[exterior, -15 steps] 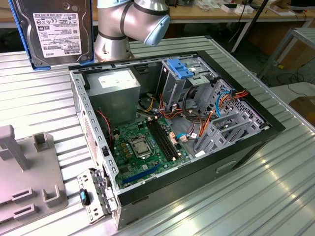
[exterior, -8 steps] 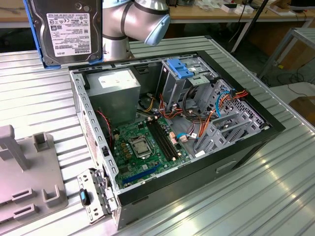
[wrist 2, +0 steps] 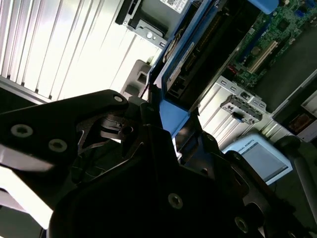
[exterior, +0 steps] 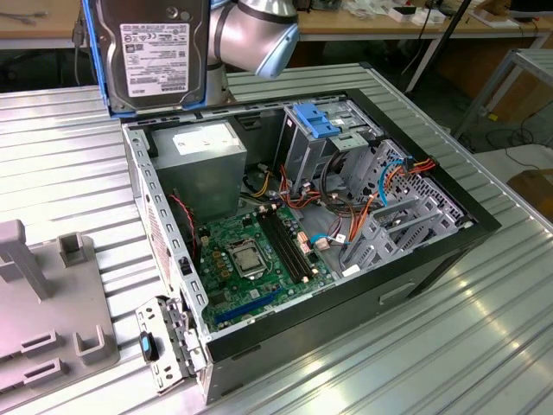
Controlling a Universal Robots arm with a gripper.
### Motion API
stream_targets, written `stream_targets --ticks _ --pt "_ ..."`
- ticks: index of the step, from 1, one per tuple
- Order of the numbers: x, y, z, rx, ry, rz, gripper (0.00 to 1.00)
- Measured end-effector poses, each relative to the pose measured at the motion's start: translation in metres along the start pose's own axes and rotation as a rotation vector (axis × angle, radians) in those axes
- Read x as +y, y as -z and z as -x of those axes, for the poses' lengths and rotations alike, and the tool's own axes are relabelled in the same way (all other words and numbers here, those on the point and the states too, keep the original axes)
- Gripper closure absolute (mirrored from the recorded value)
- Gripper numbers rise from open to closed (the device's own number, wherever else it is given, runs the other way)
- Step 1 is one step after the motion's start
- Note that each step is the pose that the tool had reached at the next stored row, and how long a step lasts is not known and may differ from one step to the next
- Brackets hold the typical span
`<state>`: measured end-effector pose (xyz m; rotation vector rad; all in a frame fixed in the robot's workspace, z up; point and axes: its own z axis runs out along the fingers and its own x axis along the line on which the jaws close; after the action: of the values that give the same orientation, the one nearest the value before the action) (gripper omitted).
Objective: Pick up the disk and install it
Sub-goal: 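Pick up the disk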
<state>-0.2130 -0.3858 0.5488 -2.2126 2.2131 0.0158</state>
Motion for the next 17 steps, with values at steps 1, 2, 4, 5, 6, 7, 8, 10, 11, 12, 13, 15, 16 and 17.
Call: stream_targets --ticks 1,2,4,5,6,7,8,10,11,12,13,15,16,17 --pt "-0.0070 -0.0003 0.0000 -0.0001 0.000 -0.0001 0.63" --pt "-0.0127 -0.0006 0.0000 -0.0001 0.000 -0.0001 0.63" --pt "-0.0247 -0.0010 0.0001 -0.0001 0.000 -0.0001 0.63" --pt "-0.0304 -0.0012 0.0001 0.0000 0.000 0.0000 0.63" --pt "-0.0373 -0.0015 0.0001 -0.0001 0.000 -0.0001 0.63" --pt "-0.0446 -0.0017 0.0001 -0.0001 0.000 -0.0001 0.63" --pt "-0.0490 -0.0019 0.0001 -0.0001 0.000 -0.0001 0.63" --pt "-0.0587 -0.0020 0.0001 -0.0001 0.000 0.0000 0.63" --pt "-0.0630 -0.0021 0.0001 0.0000 0.000 0.0000 0.63" --pt "-0.0702 -0.0023 0.0001 0.0000 0.000 -0.0001 0.63" --pt "-0.0744 -0.0024 0.0001 -0.0001 0.000 -0.0001 0.63" --pt "-0.0861 -0.0028 0.0000 -0.0001 0.000 -0.0001 0.63" --pt "-0.0911 -0.0029 0.0001 0.0000 0.000 0.0000 0.63" --pt "-0.0958 -0.0030 0.0001 0.0000 0.000 0.0000 0.63"
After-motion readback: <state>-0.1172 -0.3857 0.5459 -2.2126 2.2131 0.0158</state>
